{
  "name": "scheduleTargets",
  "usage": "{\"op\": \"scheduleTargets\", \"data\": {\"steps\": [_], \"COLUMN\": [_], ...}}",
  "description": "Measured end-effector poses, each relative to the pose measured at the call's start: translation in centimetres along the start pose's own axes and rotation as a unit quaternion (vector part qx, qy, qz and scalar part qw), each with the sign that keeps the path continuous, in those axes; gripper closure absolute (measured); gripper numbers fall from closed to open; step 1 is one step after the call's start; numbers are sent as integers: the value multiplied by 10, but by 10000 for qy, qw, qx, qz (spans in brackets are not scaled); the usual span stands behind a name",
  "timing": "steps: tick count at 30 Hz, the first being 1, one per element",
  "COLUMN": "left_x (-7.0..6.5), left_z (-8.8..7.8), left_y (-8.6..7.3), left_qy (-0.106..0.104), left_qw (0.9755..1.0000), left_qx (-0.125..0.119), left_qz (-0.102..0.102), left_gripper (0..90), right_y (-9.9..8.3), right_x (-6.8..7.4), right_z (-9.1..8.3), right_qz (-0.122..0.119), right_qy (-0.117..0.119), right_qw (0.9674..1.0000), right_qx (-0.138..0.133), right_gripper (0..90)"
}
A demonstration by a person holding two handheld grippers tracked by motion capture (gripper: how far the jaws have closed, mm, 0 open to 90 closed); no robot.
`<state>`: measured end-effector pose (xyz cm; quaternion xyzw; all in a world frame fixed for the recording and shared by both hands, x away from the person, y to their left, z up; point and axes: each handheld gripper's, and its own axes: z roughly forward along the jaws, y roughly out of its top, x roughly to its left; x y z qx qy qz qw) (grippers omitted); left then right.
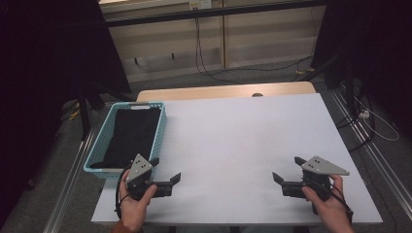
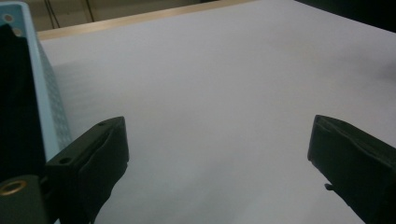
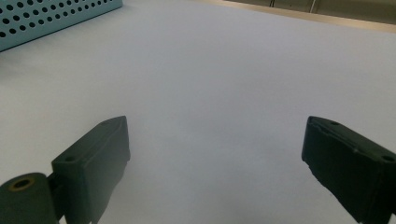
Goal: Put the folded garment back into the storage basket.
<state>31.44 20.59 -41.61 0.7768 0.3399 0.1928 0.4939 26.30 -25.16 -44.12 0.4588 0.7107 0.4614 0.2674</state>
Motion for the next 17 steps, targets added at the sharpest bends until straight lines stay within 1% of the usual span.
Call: {"op": "scheduleTargets", "data": {"steps": [1,3,4,5,6,9,10,11,12,13,14,15,16,17], "left_x": [-3,-3,-3,-3,-3,-1,0,0,1,1,1,2,2,2], "left_z": [-1,-1,-1,-2,-3,-3,-2,-3,-4,-4,-4,-5,-5,-5], "left_y": [-1,-2,-2,-1,-2,-3,-4,-4,-4,-3,-3,-4,-4,-4], "left_qy": [42,85,85,124,157,122,81,52,51,99,99,109,109,103], "left_qw": [10000,9999,9999,9999,9999,9999,10000,10000,10000,9999,9999,9998,9998,9997], "left_qx": [-35,-50,-50,-15,-31,-16,-6,-36,-64,-59,-59,-99,-99,-129], "left_qz": [27,61,61,51,48,26,-26,-45,-57,-35,-35,-99,-99,-163], "left_gripper": [53,53,55,55,55,55,55,55,55,55,55,55,55,55], "right_y": [-2,-4,-4,-5,-5,-4,-4,-4,-4,-4,-4,-4,-4,-3], "right_x": [2,3,3,3,2,2,2,2,2,2,1,1,1,0], "right_z": [-1,-4,-4,-7,-8,-6,-6,-5,-4,-5,-5,-6,-6,-6], "right_qz": [-55,-154,-154,-75,-39,-34,-54,-18,-9,-23,-28,-3,-3,-9], "right_qy": [-11,-18,-18,25,63,44,32,57,93,74,61,80,80,81], "right_qw": [10000,9999,9999,10000,10000,10000,10000,10000,9999,9999,10000,9999,9999,9999], "right_qx": [10,46,46,5,1,-63,-55,-58,-67,-69,-68,-96,-96,-113], "right_gripper": [76,75,75,69,65,67,69,72,72,72,72,71,71,71]}}
